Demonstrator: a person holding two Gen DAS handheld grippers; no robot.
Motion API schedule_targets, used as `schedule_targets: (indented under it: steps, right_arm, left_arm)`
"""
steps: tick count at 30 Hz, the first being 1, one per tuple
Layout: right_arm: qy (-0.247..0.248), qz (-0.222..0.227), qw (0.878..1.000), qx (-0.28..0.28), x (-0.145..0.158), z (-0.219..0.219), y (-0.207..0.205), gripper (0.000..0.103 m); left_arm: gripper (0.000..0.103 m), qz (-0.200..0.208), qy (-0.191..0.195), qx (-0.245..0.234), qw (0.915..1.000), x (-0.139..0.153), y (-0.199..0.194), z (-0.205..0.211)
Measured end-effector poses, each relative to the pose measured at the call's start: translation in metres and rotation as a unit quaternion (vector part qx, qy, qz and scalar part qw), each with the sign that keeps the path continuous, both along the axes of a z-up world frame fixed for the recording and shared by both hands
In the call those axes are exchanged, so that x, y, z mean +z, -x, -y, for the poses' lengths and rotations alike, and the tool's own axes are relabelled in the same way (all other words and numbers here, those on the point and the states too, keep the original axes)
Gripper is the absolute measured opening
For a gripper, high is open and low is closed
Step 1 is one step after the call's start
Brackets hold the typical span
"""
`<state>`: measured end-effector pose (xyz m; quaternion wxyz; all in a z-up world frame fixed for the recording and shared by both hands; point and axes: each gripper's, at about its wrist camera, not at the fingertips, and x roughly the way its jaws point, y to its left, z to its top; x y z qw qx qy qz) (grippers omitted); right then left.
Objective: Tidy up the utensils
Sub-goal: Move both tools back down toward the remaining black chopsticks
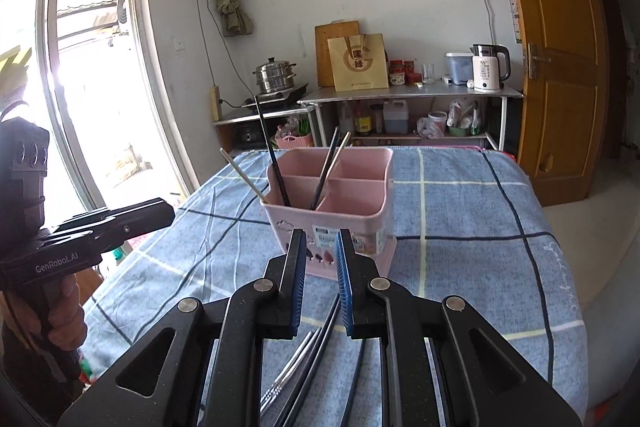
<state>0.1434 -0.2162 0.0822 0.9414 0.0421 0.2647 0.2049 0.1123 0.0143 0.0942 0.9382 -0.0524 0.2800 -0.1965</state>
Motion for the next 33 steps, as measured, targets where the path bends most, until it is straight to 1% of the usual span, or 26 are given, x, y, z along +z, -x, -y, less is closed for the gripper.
schedule_targets:
  steps: [7,14,17,24,26,29,33]
  right_arm:
    - [0.013,-0.062,0.998,0.006,-0.041,-0.005,-0.014,0.015]
    - [0.030,-0.130,0.991,0.009,-0.083,-0.016,-0.035,0.014]
    - [0.040,-0.151,0.988,0.011,-0.097,-0.020,-0.043,0.014]
    - [0.059,-0.171,0.983,0.013,-0.112,-0.032,-0.054,0.013]
    - [0.064,-0.177,0.982,0.012,-0.117,-0.033,-0.058,0.011]
    - [0.071,-0.184,0.980,0.011,-0.121,-0.034,-0.063,0.010]
    - [0.082,-0.180,0.980,0.006,-0.121,-0.035,-0.063,0.010]
  left_arm:
    - [0.027,-0.066,-0.008,-0.001,0.9978,-0.050,-0.011,0.010]
    - [0.027,-0.126,-0.025,0.000,0.9917,-0.089,-0.028,0.020]
    - [0.027,-0.148,-0.031,0.002,0.9885,-0.103,-0.038,0.023]
    - [0.027,-0.180,-0.038,0.008,0.9829,-0.122,-0.054,0.028]
    - [0.027,-0.185,-0.041,0.010,0.9818,-0.125,-0.057,0.030]
    - [0.027,-0.191,-0.047,0.013,0.9805,-0.127,-0.061,0.032]
    - [0.027,-0.195,-0.060,0.016,0.9789,-0.131,-0.064,0.036]
